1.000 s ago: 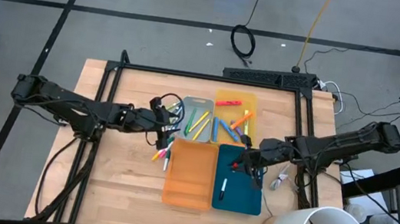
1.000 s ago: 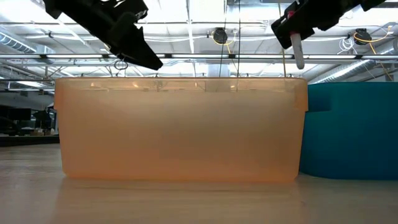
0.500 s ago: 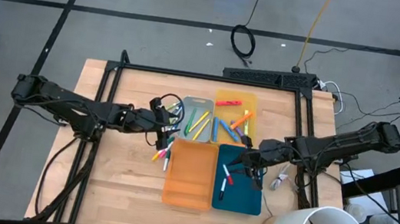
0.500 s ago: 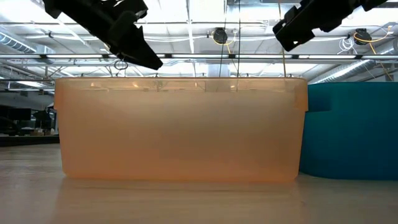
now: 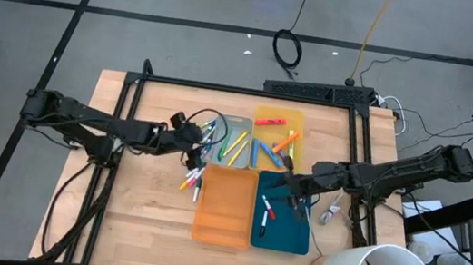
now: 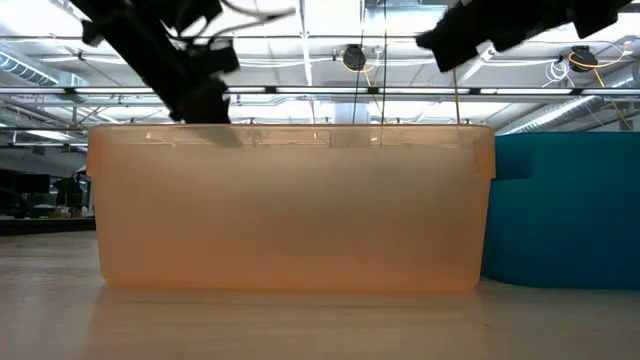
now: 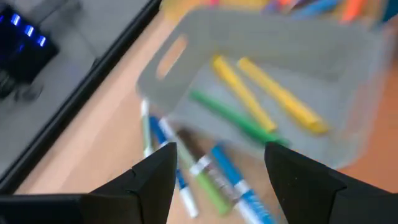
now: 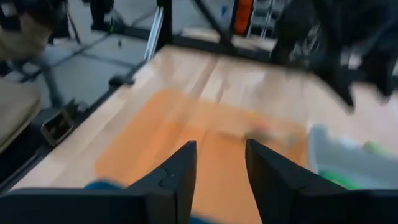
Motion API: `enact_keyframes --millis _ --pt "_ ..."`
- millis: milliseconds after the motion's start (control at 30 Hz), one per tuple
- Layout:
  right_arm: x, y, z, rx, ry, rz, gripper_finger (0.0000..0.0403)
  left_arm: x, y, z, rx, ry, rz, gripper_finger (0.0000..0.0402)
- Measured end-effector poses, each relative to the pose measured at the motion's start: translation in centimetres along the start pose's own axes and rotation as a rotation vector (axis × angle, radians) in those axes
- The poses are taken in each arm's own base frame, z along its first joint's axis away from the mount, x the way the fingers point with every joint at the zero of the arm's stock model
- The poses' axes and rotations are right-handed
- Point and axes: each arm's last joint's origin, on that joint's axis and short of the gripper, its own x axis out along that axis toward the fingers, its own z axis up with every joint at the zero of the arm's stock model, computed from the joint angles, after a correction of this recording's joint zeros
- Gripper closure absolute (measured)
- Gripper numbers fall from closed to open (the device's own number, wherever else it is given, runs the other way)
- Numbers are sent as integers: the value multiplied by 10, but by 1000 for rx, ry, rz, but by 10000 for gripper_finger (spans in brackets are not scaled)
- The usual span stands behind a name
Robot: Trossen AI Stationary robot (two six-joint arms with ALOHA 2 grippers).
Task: Pick & Place Markers
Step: Adjust the bins
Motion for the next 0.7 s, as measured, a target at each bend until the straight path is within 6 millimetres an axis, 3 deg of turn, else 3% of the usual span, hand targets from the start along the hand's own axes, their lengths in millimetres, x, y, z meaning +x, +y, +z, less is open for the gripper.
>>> enact_keyframes --millis 167,400,700 --pt "-1 -5 11 -90 -119 -30 257 32 15 -9 -54 109 86 156" --pt "-1 -5 8 -95 -111 -27 254 71 34 -25 -87 220 185 156" --pt "-1 -4 -13 -106 -142 -34 255 86 45 -33 -102 292 90 156"
